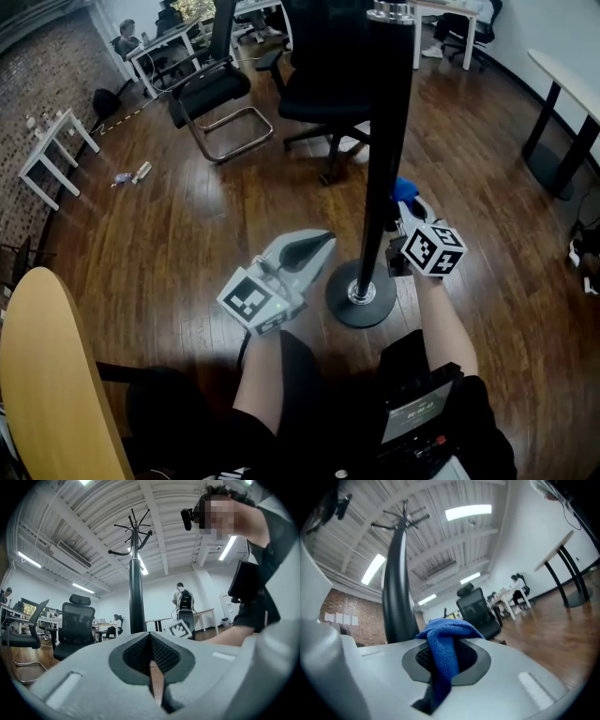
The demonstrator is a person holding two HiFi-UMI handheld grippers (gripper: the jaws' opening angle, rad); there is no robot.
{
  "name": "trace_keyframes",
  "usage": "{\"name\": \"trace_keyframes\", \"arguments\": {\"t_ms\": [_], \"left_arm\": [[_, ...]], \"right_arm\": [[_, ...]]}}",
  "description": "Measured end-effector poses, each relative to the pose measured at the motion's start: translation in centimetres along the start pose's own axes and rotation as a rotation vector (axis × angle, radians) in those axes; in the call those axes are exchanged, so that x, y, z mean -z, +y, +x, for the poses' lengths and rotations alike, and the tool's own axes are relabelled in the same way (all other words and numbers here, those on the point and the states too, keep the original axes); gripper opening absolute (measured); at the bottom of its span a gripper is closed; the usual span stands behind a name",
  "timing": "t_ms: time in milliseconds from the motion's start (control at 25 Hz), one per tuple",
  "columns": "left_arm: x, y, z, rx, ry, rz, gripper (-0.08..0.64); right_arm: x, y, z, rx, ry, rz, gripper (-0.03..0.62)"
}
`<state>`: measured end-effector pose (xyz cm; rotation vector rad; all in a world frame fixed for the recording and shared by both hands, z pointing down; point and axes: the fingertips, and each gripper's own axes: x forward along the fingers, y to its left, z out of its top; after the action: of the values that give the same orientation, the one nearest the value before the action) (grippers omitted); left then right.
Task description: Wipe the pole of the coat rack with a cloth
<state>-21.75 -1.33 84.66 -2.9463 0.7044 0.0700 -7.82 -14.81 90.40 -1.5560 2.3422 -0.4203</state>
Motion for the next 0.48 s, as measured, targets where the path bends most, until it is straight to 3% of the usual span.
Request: {"name": "trace_keyframes", "arguments": {"t_ms": [160, 240, 280, 360, 480], "left_arm": [[-1.0, 0.1, -0.6, 0.000, -0.018, 0.017, 0.000], [-2.4, 0.3, -0.9, -0.007, -0.047, 0.030, 0.000], [-2.9, 0.4, -1.1, -0.010, -0.058, 0.037, 0.000], [-3.5, 0.6, -1.5, -0.015, -0.074, 0.049, 0.000], [-4.3, 1.0, -2.3, -0.024, -0.088, 0.056, 0.000]], "right_arm": [[-18.7, 9.9, -1.9, -0.165, -0.368, -0.136, 0.023], [-25.5, 15.4, -3.2, -0.255, -0.499, -0.227, 0.023], [-27.7, 17.6, -3.6, -0.267, -0.533, -0.297, 0.023], [-29.7, 20.2, -3.5, -0.205, -0.530, -0.473, 0.026], [-28.2, 22.6, -2.7, -0.142, -0.485, -0.757, 0.026]]}}
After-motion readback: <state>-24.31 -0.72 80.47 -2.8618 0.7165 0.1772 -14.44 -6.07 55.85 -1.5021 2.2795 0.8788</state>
